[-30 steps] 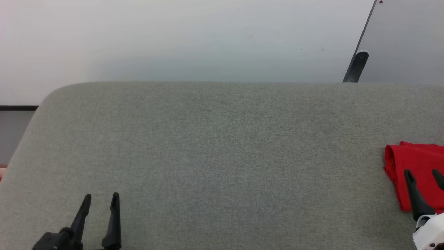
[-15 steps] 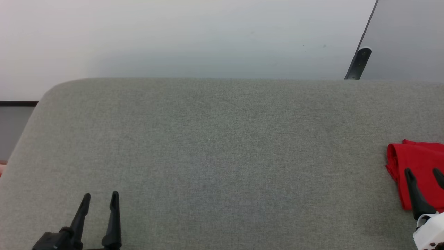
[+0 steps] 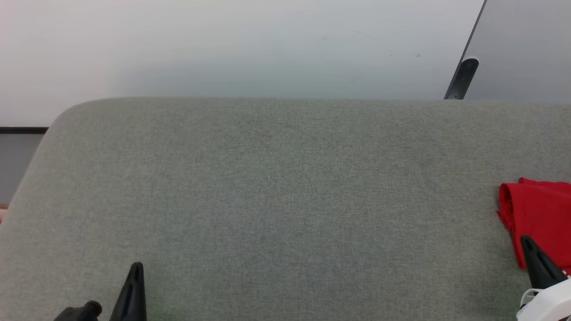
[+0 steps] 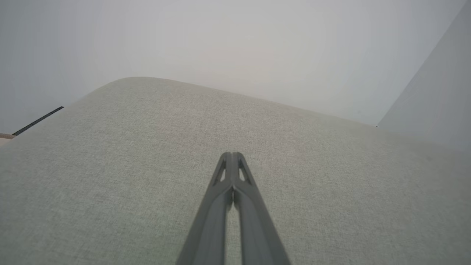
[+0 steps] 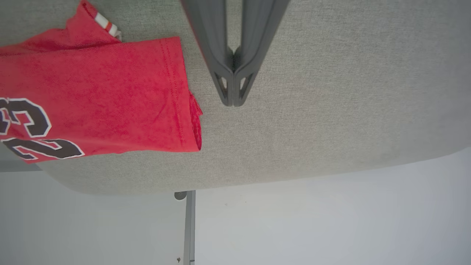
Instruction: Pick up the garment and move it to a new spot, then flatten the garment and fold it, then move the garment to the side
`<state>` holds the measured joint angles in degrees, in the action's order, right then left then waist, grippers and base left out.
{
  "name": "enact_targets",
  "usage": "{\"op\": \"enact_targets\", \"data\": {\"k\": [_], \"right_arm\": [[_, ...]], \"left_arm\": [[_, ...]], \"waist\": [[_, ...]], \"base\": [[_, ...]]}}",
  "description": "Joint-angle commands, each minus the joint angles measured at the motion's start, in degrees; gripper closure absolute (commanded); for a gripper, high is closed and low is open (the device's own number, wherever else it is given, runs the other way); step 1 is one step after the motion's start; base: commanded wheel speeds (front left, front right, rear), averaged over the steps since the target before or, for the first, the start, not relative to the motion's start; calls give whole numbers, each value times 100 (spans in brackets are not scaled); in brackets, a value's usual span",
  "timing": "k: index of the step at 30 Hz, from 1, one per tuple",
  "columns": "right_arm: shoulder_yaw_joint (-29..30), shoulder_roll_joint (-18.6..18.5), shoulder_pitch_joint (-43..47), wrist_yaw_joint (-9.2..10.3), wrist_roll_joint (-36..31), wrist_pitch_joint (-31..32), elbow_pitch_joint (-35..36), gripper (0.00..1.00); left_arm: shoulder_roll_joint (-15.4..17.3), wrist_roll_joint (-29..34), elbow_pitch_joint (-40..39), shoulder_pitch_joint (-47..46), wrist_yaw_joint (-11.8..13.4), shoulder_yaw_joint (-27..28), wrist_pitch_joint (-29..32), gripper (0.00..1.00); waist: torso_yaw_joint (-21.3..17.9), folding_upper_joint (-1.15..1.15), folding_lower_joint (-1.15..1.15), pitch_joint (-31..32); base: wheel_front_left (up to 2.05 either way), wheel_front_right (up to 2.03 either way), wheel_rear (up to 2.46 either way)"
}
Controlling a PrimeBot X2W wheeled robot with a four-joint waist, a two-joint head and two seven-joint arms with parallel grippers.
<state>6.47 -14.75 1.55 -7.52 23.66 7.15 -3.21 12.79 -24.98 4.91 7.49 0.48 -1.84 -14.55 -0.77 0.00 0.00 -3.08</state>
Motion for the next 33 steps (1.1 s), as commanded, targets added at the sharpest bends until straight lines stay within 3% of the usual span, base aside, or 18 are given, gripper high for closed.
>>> {"op": "enact_targets", "data": {"k": [1,33], "right_arm": [[30,-31,-102,0,217,9,49,100],[15,439,-383,1,2817,-32,-374,100]], "left_arm": [[28,-225,-47,-76,-38,53,57,100],[-363,-2765,325,-600,-339,364,853,100]], "waist": [[1,0,0,4],[21,0,0,80]], "base": [[0,0,0],[0,0,0]]}}
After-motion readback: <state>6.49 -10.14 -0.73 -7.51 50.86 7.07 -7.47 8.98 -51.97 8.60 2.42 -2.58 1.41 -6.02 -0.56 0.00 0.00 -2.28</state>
